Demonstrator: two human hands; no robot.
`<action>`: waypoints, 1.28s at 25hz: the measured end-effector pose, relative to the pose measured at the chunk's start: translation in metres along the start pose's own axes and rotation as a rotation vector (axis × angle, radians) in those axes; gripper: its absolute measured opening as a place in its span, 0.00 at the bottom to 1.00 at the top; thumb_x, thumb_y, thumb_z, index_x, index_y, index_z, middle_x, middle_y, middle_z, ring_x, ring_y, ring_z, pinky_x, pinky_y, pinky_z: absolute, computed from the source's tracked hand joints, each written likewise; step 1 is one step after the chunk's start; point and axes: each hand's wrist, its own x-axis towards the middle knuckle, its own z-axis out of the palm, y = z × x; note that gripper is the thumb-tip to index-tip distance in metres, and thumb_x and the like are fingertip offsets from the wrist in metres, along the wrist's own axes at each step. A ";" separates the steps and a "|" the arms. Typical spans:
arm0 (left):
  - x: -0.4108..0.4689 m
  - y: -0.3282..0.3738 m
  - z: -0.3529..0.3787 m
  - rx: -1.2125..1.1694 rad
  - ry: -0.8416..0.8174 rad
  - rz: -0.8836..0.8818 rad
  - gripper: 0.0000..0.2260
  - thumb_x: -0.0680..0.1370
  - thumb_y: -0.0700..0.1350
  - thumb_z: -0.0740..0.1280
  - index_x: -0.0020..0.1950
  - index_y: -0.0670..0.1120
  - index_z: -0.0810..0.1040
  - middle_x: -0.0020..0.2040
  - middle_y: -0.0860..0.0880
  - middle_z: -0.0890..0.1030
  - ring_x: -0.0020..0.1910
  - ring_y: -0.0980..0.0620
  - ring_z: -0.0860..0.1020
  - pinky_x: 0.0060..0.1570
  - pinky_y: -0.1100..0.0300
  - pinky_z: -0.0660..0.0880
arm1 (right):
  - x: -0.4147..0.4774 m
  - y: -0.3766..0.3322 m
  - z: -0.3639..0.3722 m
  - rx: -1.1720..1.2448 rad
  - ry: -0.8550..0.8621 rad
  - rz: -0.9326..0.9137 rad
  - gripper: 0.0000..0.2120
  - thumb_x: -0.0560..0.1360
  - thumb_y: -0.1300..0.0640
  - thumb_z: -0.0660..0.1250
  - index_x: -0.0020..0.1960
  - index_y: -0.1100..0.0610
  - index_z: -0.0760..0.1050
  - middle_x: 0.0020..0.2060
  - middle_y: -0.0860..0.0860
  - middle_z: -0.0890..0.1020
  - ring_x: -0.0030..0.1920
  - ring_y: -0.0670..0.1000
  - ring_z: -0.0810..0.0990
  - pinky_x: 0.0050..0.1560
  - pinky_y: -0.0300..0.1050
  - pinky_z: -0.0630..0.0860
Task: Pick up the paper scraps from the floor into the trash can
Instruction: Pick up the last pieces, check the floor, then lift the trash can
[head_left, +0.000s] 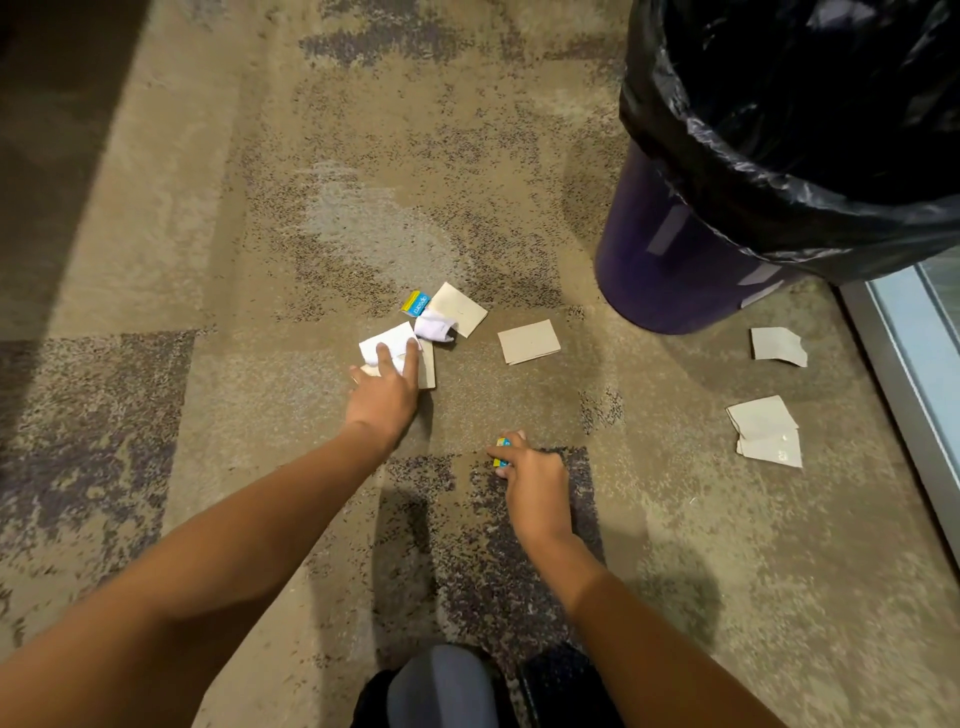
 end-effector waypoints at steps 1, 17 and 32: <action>0.001 -0.001 0.000 -0.001 0.021 -0.007 0.32 0.79 0.36 0.59 0.77 0.48 0.43 0.74 0.33 0.53 0.65 0.25 0.65 0.54 0.38 0.74 | 0.002 0.000 0.001 0.002 -0.023 0.013 0.21 0.74 0.73 0.63 0.60 0.54 0.79 0.59 0.57 0.80 0.51 0.49 0.83 0.56 0.47 0.79; -0.022 -0.006 -0.022 -0.838 0.127 -0.269 0.23 0.77 0.55 0.63 0.68 0.48 0.64 0.63 0.39 0.70 0.54 0.40 0.74 0.47 0.49 0.74 | -0.040 0.048 -0.063 0.773 0.204 0.499 0.12 0.73 0.69 0.68 0.47 0.55 0.83 0.56 0.53 0.82 0.50 0.50 0.80 0.43 0.34 0.77; -0.031 -0.010 -0.040 -0.574 0.237 -0.230 0.07 0.78 0.36 0.62 0.51 0.31 0.75 0.47 0.30 0.78 0.46 0.33 0.78 0.37 0.51 0.68 | -0.060 0.049 -0.105 1.181 0.338 0.616 0.13 0.75 0.70 0.64 0.45 0.55 0.82 0.53 0.58 0.83 0.51 0.52 0.82 0.43 0.35 0.81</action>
